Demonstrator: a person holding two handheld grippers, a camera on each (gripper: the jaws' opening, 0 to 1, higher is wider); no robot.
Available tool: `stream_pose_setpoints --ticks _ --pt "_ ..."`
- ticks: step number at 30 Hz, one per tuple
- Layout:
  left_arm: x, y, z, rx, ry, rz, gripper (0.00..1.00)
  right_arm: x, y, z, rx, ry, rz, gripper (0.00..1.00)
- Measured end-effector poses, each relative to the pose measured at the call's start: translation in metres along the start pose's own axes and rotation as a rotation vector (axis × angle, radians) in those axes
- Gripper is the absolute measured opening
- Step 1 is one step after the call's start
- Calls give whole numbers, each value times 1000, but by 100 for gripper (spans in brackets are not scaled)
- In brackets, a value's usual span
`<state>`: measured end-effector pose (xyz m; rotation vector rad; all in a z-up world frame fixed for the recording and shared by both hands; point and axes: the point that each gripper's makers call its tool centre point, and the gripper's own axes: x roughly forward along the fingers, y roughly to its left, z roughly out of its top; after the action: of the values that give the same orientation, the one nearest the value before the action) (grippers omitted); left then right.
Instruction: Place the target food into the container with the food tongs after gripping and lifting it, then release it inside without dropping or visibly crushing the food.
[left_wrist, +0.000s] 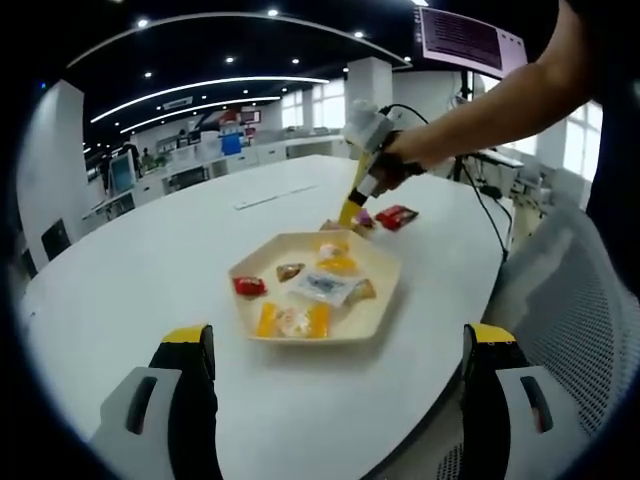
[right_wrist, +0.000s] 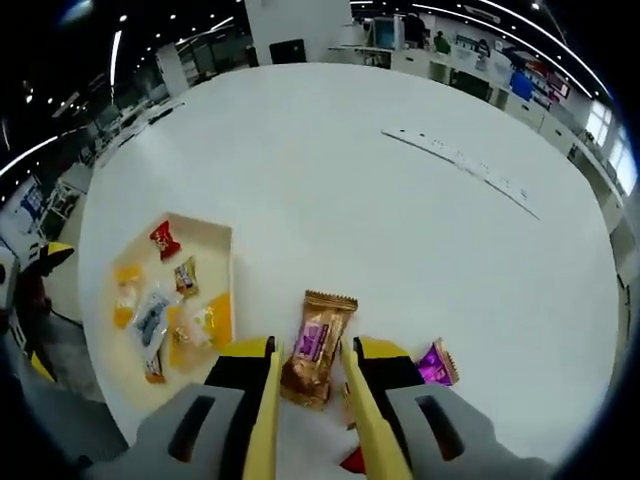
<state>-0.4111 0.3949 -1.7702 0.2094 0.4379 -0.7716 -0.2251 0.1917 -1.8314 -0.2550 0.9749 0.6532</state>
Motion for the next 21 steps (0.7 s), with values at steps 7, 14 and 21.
stream_pose_setpoints --ticks 7,14,21 --pt "0 0 -1 -3 6 0 99 3 -1 -7 -184 43 -41 23" --pt "-1 4 2 2 -14 18 99 1 -1 -7 -180 34 -11 23" --pt "-4 11 5 -45 -42 33 99 -9 1 0 -181 26 3 23"
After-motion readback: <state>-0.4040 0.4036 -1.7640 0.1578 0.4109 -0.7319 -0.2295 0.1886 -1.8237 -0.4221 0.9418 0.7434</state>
